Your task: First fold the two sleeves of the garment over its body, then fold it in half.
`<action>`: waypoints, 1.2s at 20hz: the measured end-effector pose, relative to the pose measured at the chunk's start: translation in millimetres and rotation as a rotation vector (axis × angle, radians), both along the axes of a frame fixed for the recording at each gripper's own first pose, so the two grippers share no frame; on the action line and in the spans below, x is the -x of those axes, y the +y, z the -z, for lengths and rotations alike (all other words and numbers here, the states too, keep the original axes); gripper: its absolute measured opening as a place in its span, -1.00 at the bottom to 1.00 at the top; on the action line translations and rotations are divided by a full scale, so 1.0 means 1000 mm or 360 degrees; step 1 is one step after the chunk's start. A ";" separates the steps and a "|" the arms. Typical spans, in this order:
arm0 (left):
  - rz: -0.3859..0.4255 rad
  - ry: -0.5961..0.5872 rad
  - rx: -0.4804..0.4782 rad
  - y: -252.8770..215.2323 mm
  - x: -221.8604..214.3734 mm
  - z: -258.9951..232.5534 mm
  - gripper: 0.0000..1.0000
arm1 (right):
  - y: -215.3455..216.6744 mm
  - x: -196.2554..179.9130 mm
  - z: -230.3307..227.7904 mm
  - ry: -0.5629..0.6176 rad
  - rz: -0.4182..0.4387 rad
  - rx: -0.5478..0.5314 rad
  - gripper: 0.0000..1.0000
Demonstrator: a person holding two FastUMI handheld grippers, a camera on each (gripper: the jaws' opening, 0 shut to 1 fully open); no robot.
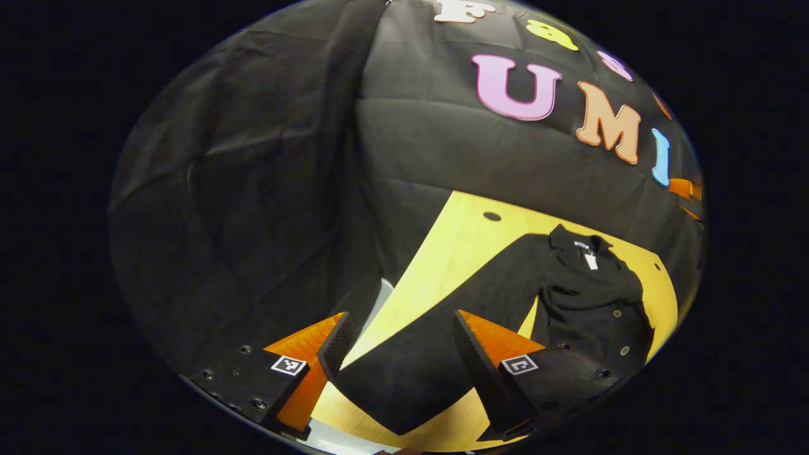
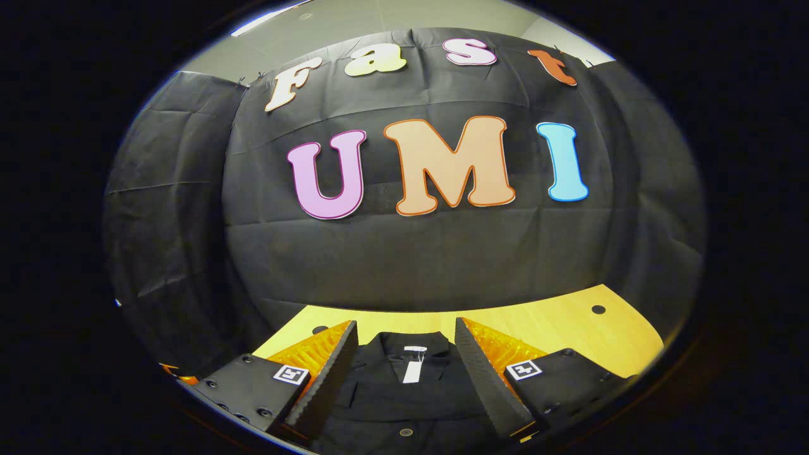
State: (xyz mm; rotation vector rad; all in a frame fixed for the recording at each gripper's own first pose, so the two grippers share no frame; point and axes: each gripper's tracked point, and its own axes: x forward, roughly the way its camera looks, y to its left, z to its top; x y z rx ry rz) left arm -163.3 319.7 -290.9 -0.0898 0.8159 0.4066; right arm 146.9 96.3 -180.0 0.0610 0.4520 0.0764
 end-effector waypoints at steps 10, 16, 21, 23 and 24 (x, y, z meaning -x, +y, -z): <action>-0.0121 0.0311 0.0134 -0.002 0.048 0.068 0.92 | -0.015 0.013 -0.003 0.0010 0.0036 0.0073 0.88; 0.0001 0.0394 0.0035 -0.008 0.051 0.073 0.93 | -0.026 0.018 -0.006 0.0001 0.0046 0.0119 0.87; -0.0050 0.0382 0.0025 -0.017 0.041 0.078 -0.87 | -0.041 0.025 -0.006 0.0020 0.0052 0.0140 1.00; -0.0097 0.0366 0.0060 -0.018 0.042 0.076 -1.00 | -0.051 0.030 -0.008 0.0021 0.0061 0.0150 1.00; -0.0138 0.0354 0.0105 -0.020 0.041 0.075 -1.00 | -0.057 0.031 -0.010 0.0020 0.0068 0.0156 0.95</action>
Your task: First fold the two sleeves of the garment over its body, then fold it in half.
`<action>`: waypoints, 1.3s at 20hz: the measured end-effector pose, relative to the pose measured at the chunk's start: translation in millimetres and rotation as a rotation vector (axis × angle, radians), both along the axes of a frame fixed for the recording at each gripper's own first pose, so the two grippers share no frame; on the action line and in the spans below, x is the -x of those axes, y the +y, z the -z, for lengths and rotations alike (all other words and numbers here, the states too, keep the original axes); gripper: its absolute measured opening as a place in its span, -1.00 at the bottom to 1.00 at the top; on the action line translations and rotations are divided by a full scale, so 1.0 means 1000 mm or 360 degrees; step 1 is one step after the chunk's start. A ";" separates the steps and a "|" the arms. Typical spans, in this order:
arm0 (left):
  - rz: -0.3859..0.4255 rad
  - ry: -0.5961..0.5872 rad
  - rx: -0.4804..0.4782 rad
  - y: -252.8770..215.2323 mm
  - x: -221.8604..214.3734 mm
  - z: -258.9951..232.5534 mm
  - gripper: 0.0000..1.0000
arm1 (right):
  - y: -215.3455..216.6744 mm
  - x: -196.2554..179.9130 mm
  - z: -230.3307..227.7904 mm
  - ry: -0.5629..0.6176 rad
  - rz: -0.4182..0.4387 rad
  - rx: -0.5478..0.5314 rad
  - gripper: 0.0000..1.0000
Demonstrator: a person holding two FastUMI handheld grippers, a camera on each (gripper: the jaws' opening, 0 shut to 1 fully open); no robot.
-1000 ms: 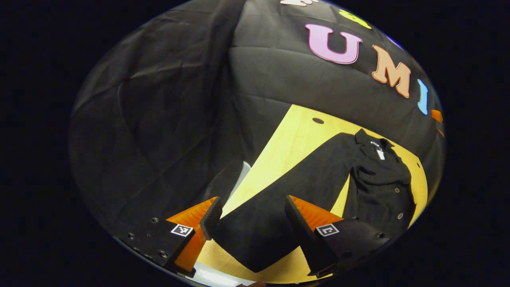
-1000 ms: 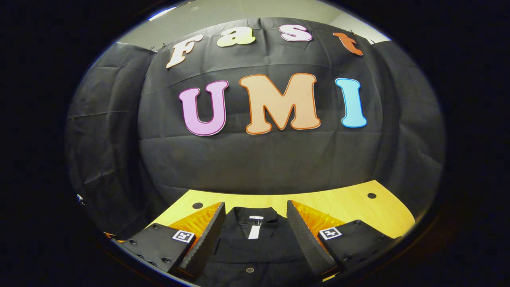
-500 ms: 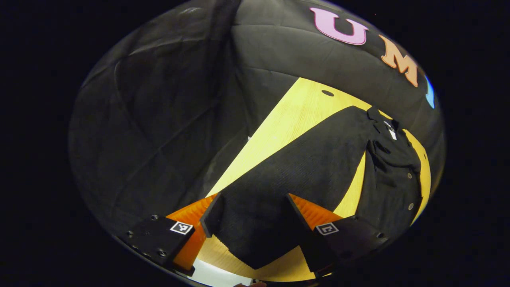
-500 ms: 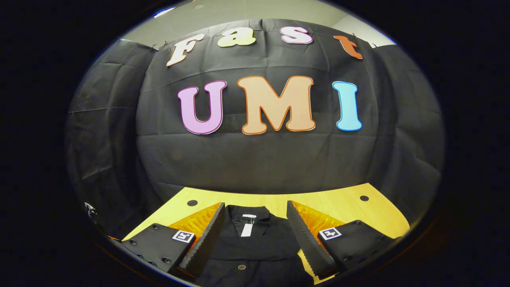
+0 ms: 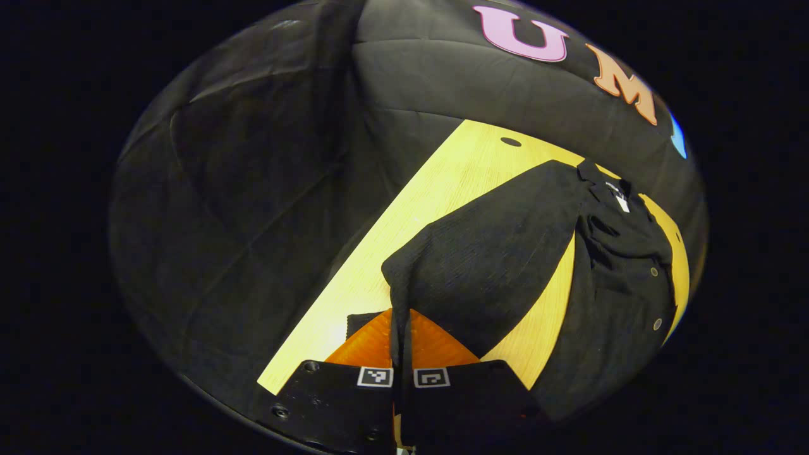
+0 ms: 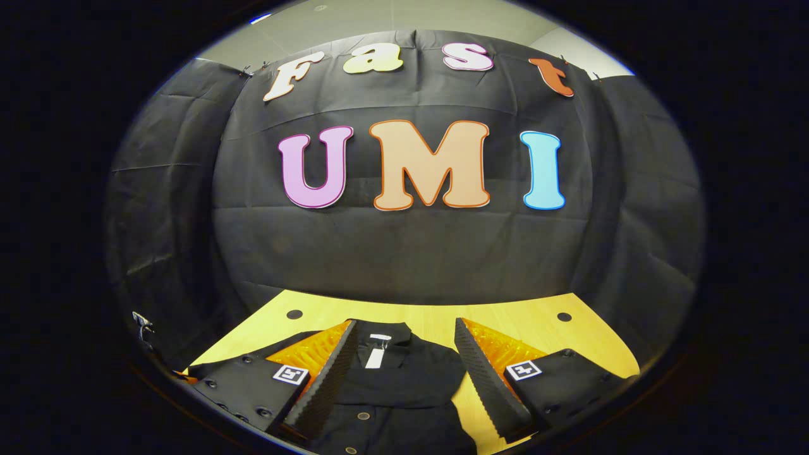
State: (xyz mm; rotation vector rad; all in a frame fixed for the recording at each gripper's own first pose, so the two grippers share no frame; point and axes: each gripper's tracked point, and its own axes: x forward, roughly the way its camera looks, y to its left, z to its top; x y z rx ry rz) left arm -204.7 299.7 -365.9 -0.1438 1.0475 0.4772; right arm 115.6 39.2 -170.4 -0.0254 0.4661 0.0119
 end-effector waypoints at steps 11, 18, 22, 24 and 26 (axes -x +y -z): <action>0.0089 -0.0331 -0.0014 -0.036 -0.086 -0.089 -1.00 | -0.053 0.018 -0.006 -0.0007 0.0043 -0.0030 0.94; 0.0350 -0.0500 -0.0028 -0.099 -0.163 -0.135 -1.00 | -0.091 0.035 -0.001 -0.0003 0.0100 -0.0061 0.95; 0.0488 -0.0520 -0.0021 -0.139 -0.190 -0.145 -1.00 | -0.113 0.045 0.001 0.0008 0.0153 -0.0096 0.94; 0.0544 -0.0526 -0.0016 -0.158 -0.201 -0.148 -1.00 | -0.125 0.049 0.001 0.0009 0.0177 -0.0108 0.90; 0.0606 -0.0528 -0.0006 -0.179 -0.212 -0.149 -1.00 | -0.138 0.053 0.001 0.0010 0.0204 -0.0113 0.90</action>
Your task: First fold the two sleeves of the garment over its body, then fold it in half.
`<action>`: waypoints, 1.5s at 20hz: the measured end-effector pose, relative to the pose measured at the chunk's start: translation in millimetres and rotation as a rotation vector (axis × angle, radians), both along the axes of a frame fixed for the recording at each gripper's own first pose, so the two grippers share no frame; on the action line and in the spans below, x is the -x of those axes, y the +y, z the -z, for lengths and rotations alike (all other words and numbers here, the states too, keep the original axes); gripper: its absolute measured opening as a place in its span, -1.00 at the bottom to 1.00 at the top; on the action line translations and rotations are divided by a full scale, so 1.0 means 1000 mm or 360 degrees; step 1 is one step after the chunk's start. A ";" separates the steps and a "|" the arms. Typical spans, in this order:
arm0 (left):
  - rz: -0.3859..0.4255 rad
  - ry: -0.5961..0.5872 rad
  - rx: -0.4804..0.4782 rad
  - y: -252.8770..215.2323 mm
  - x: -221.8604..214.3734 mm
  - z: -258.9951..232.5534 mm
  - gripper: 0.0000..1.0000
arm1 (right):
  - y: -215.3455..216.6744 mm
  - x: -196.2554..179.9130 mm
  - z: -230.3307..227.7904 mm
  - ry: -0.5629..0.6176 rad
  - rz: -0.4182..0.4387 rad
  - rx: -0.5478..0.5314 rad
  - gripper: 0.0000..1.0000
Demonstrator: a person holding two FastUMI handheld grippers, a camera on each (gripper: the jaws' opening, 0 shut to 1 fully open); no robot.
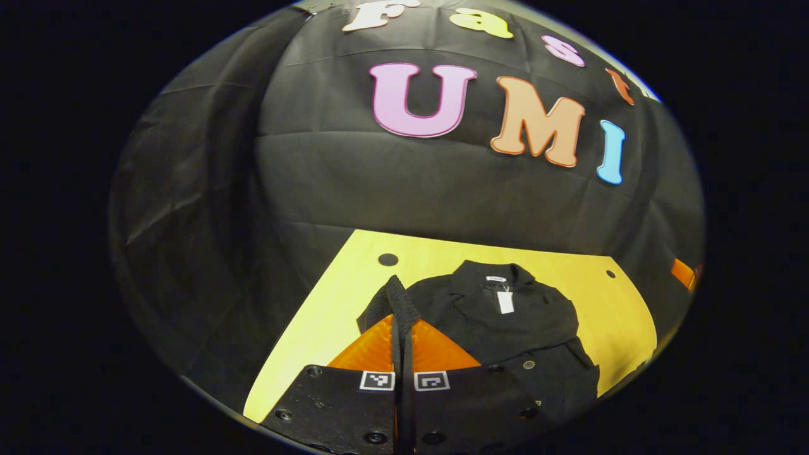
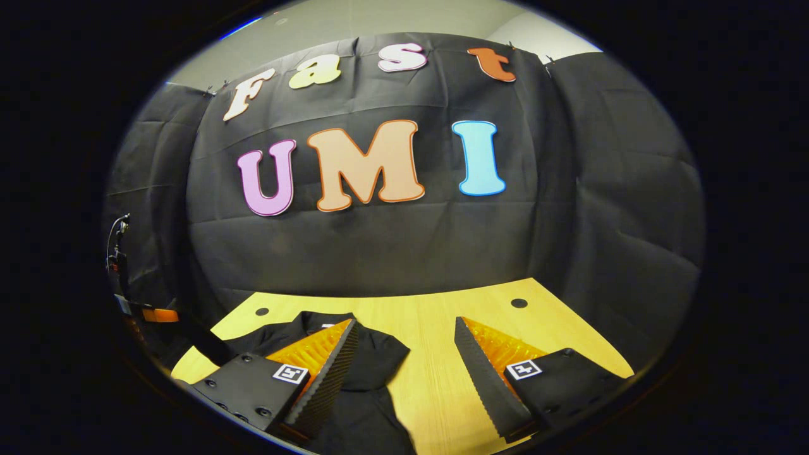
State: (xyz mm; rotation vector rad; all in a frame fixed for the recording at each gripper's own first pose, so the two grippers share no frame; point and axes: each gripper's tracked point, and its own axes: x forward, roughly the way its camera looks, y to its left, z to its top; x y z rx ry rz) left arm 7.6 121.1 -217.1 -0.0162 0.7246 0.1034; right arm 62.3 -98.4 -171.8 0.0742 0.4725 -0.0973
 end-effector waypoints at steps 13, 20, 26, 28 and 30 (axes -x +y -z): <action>0.0369 0.0050 0.0091 -0.146 -0.053 0.026 -1.00 | -0.068 0.027 -0.004 0.0012 0.0128 0.0016 0.95; 0.0485 0.0167 0.0112 -0.203 -0.067 0.065 -1.00 | -0.091 0.041 0.001 0.0042 0.0201 0.0016 0.95; 0.0587 0.0208 0.0087 -0.240 -0.078 0.086 -1.00 | -0.101 0.047 0.003 0.0064 0.0229 0.0022 0.94; 0.0609 0.0207 0.0046 -0.247 -0.084 0.092 -1.00 | -0.101 0.046 0.004 0.0071 0.0227 0.0020 0.94; 0.0599 0.0176 0.0061 -0.257 -0.087 0.091 -0.34 | -0.099 0.046 0.006 0.0075 0.0217 0.0011 0.94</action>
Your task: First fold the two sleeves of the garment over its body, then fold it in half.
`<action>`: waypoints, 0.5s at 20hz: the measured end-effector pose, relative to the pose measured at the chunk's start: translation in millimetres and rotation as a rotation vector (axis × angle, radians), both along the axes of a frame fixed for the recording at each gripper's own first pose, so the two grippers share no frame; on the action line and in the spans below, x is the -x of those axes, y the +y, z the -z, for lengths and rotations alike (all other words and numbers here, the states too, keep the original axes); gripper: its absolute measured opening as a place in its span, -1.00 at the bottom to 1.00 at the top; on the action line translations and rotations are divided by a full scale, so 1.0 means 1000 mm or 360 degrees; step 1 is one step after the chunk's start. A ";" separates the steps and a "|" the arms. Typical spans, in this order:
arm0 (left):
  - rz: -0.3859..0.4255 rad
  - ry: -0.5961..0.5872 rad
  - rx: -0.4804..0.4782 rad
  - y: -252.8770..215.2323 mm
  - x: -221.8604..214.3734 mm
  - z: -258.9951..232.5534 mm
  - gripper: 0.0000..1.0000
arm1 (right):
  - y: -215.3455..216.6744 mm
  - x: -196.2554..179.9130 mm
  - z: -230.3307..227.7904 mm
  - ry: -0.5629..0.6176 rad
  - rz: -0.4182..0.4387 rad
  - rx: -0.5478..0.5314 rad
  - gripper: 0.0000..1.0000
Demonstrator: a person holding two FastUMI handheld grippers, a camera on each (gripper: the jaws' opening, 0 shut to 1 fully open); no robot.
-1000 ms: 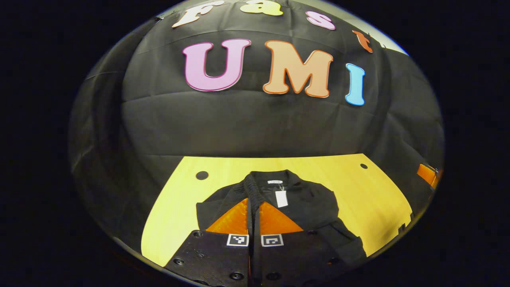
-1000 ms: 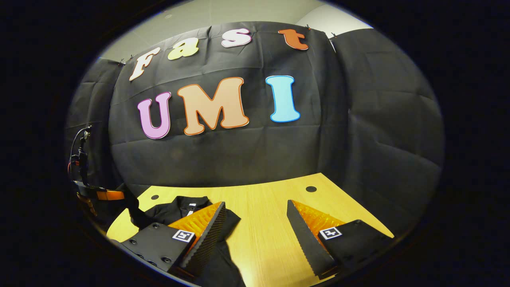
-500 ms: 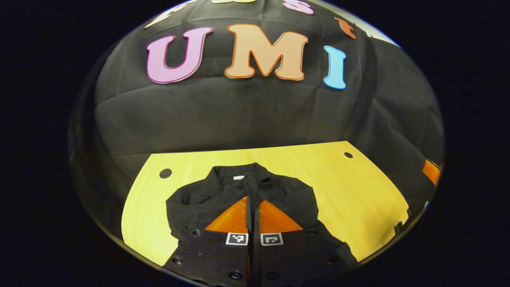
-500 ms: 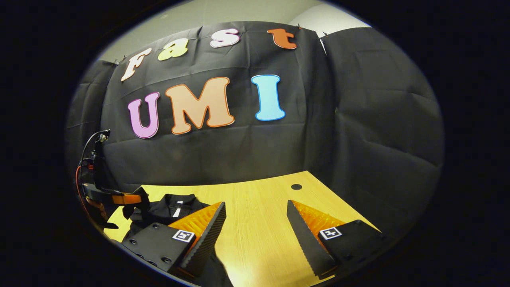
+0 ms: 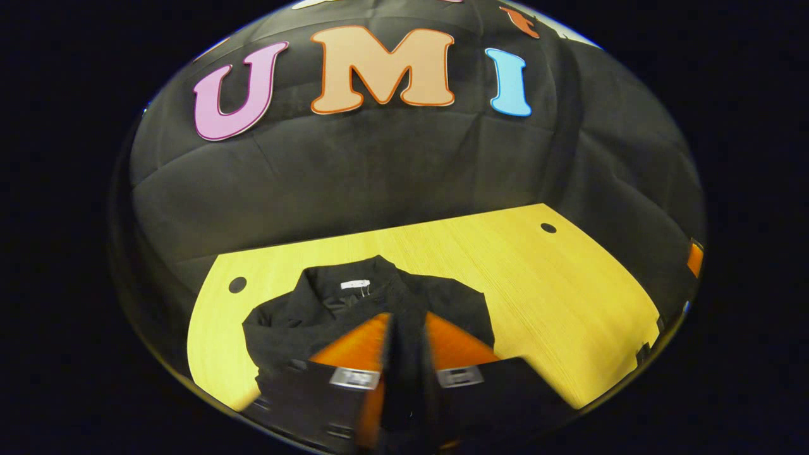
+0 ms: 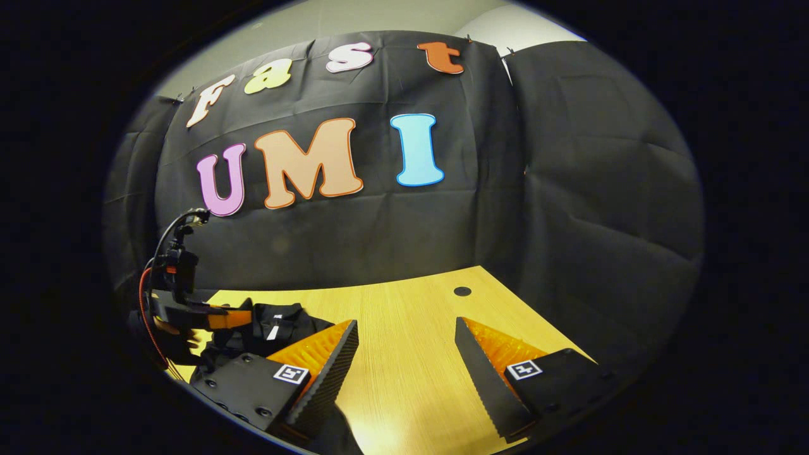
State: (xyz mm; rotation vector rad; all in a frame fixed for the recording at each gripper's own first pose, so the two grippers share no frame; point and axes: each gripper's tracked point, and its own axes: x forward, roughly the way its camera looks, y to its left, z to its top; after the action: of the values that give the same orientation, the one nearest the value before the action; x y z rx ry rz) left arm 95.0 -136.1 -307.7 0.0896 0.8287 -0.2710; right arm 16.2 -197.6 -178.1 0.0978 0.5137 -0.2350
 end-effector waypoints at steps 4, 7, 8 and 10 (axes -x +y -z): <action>-0.0070 -0.0217 0.0125 -0.006 -0.013 -0.045 0.84 | 0.006 -0.002 0.004 -0.0002 -0.0070 -0.0018 0.94; -0.0121 -0.0315 0.0089 0.016 -0.001 -0.072 0.84 | 0.014 -0.004 0.006 0.0012 -0.0175 -0.0039 0.95; -0.0155 -0.0337 0.0072 0.027 0.006 -0.081 0.84 | 0.019 -0.004 0.006 0.0004 -0.0215 -0.0049 0.95; -0.0221 -0.0393 0.0057 0.050 0.023 -0.099 0.89 | 0.027 -0.003 0.004 -0.0011 -0.0284 -0.0051 0.95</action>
State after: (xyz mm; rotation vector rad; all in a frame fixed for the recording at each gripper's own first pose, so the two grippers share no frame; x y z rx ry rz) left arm 71.5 -86.1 -208.4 0.0305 0.5813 -0.1399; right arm 19.0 -170.6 -182.5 0.0834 0.5160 -0.0519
